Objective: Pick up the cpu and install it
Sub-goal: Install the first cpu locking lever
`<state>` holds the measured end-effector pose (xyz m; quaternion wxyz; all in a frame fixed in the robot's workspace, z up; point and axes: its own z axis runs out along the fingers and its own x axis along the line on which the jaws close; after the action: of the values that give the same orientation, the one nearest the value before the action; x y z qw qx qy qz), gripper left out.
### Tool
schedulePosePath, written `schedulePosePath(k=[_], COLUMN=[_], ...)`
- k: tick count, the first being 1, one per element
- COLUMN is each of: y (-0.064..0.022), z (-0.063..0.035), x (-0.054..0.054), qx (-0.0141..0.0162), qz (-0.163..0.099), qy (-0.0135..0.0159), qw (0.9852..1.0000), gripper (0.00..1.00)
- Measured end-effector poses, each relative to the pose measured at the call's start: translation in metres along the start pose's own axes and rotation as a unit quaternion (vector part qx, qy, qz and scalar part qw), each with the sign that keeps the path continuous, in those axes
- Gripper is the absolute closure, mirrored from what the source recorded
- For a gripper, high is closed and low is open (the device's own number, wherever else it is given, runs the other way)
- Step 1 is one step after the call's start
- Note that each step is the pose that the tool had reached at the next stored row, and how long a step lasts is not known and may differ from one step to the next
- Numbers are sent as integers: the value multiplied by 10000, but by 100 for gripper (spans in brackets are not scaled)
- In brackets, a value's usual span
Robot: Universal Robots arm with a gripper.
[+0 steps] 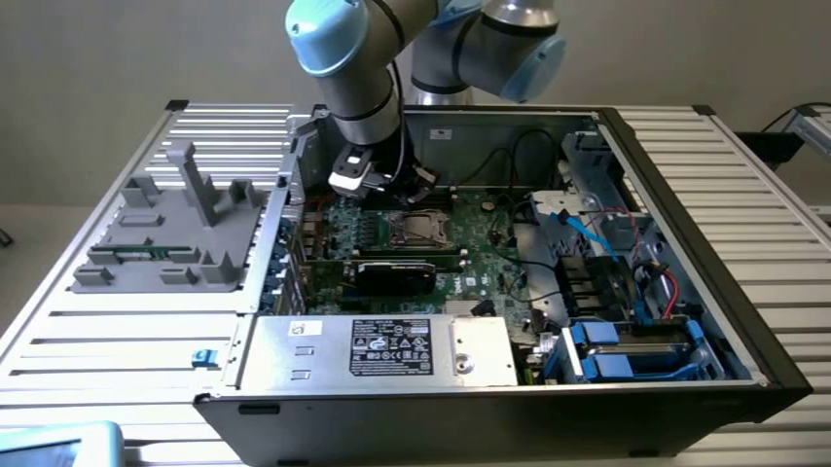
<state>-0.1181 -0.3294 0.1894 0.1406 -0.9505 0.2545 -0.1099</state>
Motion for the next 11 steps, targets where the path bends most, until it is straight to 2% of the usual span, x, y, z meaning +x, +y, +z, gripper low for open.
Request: schedulePosePath(k=[3,8,11], y=[-4,-12,-17], z=[-2,-8,-8], x=[6,16,25], qx=[-11,-51,-69], qz=[2,11,14], qy=[-9,-52,-66], qw=[10000,10000,10000], gripper=[89,89,89])
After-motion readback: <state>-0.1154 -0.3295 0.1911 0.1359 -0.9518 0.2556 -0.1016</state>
